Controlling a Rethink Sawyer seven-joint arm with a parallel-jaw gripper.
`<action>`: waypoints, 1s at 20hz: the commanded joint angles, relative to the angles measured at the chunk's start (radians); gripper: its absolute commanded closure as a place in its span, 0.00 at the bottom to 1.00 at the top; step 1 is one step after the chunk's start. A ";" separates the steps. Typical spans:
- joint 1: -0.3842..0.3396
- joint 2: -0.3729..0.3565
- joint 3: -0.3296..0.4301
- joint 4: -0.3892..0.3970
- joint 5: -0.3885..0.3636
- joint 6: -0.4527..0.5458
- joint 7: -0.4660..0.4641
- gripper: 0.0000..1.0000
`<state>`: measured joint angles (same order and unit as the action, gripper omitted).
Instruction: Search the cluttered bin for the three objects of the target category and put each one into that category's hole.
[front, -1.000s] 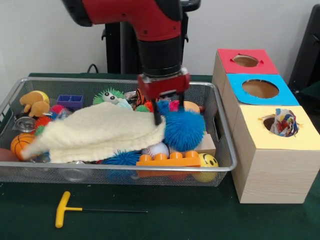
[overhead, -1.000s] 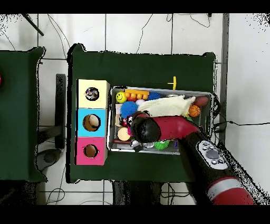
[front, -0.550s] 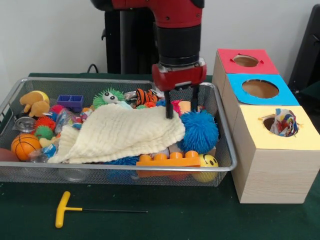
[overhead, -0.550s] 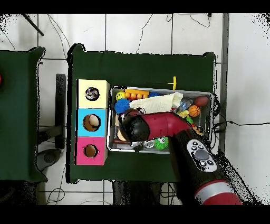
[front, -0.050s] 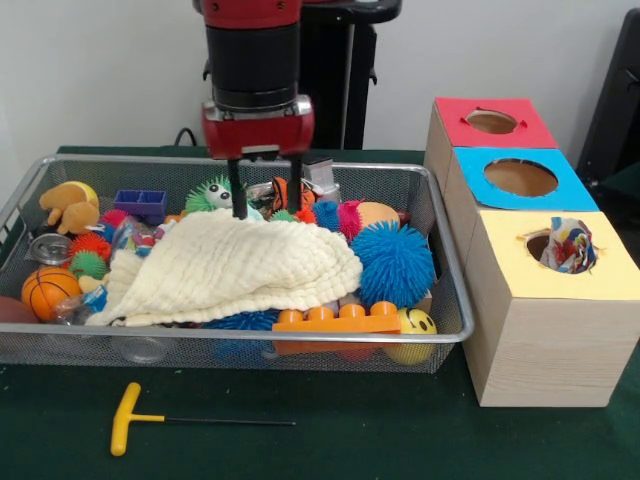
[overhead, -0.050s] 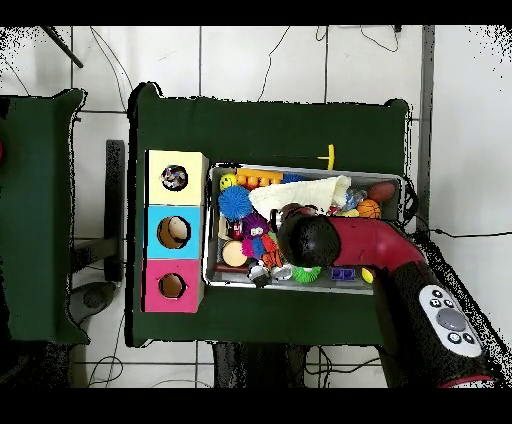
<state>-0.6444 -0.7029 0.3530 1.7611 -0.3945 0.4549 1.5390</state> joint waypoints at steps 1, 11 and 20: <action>-0.037 -0.032 0.084 -0.007 0.040 0.127 -0.037 0.00; -0.123 0.007 0.116 -0.025 0.010 0.132 -0.108 0.00; -0.208 0.075 0.156 -0.106 -0.033 0.199 -0.203 0.00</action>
<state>-0.7985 -0.6890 0.4215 1.7289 -0.3914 0.5206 1.5390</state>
